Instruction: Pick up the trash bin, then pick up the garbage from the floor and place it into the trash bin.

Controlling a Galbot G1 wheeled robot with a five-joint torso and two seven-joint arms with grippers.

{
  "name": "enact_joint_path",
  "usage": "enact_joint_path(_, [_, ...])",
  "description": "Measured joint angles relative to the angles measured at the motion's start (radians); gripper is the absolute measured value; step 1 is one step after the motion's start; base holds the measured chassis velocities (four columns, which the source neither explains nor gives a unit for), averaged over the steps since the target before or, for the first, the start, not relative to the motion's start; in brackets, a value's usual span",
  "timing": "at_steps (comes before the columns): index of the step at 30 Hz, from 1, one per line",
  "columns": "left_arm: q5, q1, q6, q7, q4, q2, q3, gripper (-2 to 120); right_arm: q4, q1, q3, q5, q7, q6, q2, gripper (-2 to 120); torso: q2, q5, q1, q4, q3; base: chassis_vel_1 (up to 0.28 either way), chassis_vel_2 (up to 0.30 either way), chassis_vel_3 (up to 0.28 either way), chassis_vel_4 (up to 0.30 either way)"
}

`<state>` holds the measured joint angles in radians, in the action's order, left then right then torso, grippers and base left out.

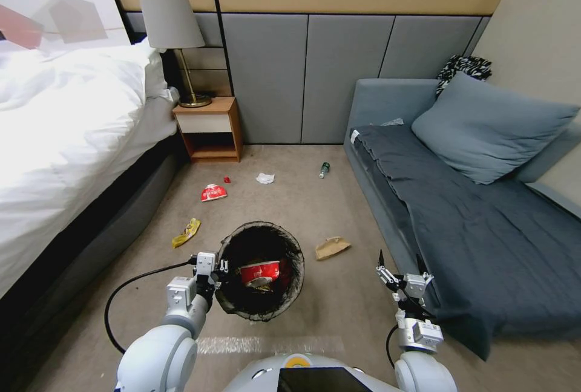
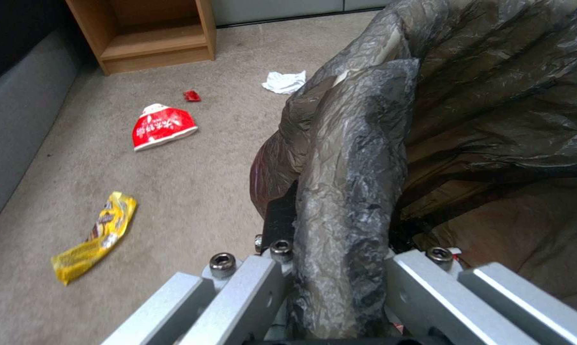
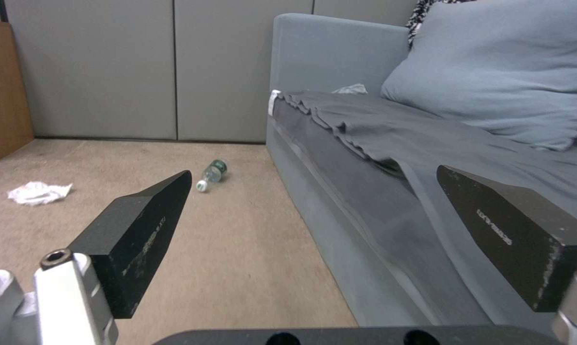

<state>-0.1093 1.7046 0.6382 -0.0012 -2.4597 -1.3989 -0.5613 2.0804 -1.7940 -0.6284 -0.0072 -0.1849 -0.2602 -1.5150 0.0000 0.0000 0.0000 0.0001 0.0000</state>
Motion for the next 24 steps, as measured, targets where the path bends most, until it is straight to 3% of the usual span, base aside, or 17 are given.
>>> enact_joint_path(8, [-0.002, -0.005, 0.000, 0.000, 0.002, 0.001, 0.000, 1, -0.010, 0.002, 0.001, 0.001, 0.002, 0.001, 0.000, 100, 0.000, 0.0001, 0.000, -0.0001, 0.000, -0.162, 0.161, 0.153, -0.158])
enact_joint_path(15, [-0.003, -0.002, 0.000, 0.000, -0.002, 0.001, 0.000, 1, -0.040, 0.024, 0.015, 0.020, 0.002, 0.033, 0.002, 100, 0.000, -0.0001, 0.000, 0.0000, 0.000, -0.025, 0.022, 0.024, -0.027])
enact_joint_path(24, [-0.006, 0.004, 0.000, 0.000, -0.022, 0.003, 0.000, 1, -0.132, 0.129, 0.057, 0.148, 0.008, 0.156, 0.023, 100, 0.000, 0.0000, 0.000, -0.0001, 0.000, 0.000, 0.000, 0.000, 0.000])
